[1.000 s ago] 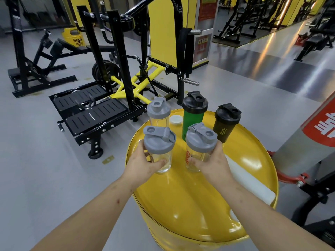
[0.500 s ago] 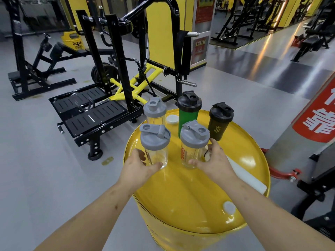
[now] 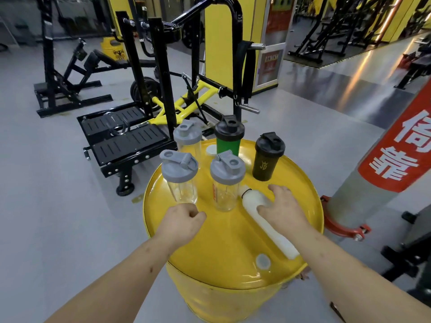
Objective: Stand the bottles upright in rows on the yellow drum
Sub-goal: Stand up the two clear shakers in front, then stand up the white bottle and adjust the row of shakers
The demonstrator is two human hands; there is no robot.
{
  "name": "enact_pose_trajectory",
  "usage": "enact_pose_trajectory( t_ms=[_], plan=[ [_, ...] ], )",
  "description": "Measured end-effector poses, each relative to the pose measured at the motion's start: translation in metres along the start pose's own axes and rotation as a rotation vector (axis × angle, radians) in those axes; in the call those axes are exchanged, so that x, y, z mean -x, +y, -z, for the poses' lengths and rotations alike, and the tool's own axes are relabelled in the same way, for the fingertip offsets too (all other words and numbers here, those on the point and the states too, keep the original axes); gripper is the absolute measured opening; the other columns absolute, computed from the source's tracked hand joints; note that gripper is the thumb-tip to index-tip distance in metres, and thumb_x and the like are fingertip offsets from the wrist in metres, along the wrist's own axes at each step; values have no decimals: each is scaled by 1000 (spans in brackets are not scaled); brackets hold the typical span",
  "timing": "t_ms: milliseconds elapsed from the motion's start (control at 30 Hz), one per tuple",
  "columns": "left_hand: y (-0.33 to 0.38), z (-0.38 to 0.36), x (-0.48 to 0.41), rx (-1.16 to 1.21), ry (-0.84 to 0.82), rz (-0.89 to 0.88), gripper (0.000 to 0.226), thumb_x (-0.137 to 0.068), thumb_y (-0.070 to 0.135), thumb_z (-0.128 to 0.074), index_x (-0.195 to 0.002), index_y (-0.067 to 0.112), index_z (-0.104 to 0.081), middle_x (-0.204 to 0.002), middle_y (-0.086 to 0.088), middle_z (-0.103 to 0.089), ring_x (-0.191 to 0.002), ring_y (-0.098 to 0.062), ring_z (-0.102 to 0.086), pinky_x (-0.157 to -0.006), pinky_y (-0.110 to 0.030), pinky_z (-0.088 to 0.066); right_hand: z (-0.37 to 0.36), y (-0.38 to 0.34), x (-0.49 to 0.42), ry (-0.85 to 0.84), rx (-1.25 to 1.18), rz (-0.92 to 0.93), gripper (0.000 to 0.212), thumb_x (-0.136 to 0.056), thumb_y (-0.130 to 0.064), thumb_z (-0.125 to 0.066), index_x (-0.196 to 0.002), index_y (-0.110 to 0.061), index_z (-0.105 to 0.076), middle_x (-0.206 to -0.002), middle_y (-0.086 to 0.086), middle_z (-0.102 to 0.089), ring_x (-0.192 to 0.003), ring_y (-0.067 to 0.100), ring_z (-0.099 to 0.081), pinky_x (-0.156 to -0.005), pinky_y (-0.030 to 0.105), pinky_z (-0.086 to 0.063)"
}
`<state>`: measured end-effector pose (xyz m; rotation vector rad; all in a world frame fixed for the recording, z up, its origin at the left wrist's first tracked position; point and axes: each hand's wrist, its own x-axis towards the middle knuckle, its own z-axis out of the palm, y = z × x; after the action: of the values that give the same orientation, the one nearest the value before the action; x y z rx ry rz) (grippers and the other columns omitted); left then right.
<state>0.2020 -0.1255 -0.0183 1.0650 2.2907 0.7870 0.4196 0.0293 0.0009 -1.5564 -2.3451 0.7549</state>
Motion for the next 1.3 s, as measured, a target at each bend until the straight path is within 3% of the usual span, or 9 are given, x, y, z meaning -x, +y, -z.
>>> enact_pose_trajectory(
  t_ms=[133,333,433,533,700,900,1067,1200,1300],
  plan=[
    [23,-26,7,4,-80,-86,28,-96,39,-63,-78,18,-67,-69,4,-62,-59,-15,-52,-50,-29,-40,11,20,0,-159,188,-86,82,-85,-54,-67,-149,-12,-38,-146,7,-42,-131,27,-46,-93,36,-44],
    [58,-57,5,-20,-150,-131,23,-98,44,-62,-85,25,-67,-71,9,-62,-59,-12,-54,-51,-27,-41,10,36,-2,-260,309,-52,80,-76,-71,-66,-131,-15,-50,-121,4,-57,-100,23,-54,-71,35,-42],
    [68,-67,-1,-41,-219,-110,25,-98,48,-61,-93,25,-69,-83,2,-71,-66,-17,-62,-59,-37,-54,7,38,-6,-282,285,-42,74,-72,-74,-67,-119,-17,-55,-104,0,-58,-89,21,-55,-65,34,-43],
    [71,-76,-6,-103,-259,-105,34,-98,53,-59,-105,22,-71,-92,-1,-73,-73,-20,-68,-68,-41,-61,7,39,-10,-297,252,-43,71,-71,-74,-69,-113,-17,-57,-104,0,-61,-88,21,-56,-63,34,-42],
    [74,-82,-13,-161,-293,-118,37,-101,51,-55,-101,18,-73,-96,-1,-72,-74,-20,-67,-76,-44,-61,9,47,-14,-289,119,-59,68,-66,-75,-72,-105,-20,-60,-96,-3,-60,-86,19,-57,-54,29,-35],
    [83,-90,-16,-84,-335,-87,49,-101,49,-54,-104,4,-73,-95,-20,-75,-78,-31,-76,-69,-50,-63,11,55,-11,-244,37,-46,57,-69,-72,-72,-95,-23,-59,-87,-7,-59,-79,16,-56,-52,29,-34],
    [92,-98,-18,8,-359,-56,42,-101,46,-56,-102,8,-73,-99,-16,-73,-85,-27,-77,-67,-48,-66,18,60,-11,-201,-38,-30,55,-70,-71,-73,-99,-27,-59,-90,-11,-59,-81,12,-56,-57,29,-38],
    [102,-101,-19,145,-364,-40,27,-102,40,-59,-114,17,-66,-105,-9,-73,-93,-23,-76,-68,-46,-67,26,60,-14,-137,-129,4,56,-71,-68,-74,-105,-27,-58,-94,-11,-62,-85,12,-59,-67,33,-50],
    [109,-101,-20,225,-350,-55,32,-101,41,-61,-123,17,-60,-108,-6,-73,-93,-24,-77,-70,-47,-67,32,59,-15,-97,-177,30,54,-74,-62,-77,-110,-30,-52,-101,-11,-61,-92,16,-60,-77,40,-54]
  ],
)
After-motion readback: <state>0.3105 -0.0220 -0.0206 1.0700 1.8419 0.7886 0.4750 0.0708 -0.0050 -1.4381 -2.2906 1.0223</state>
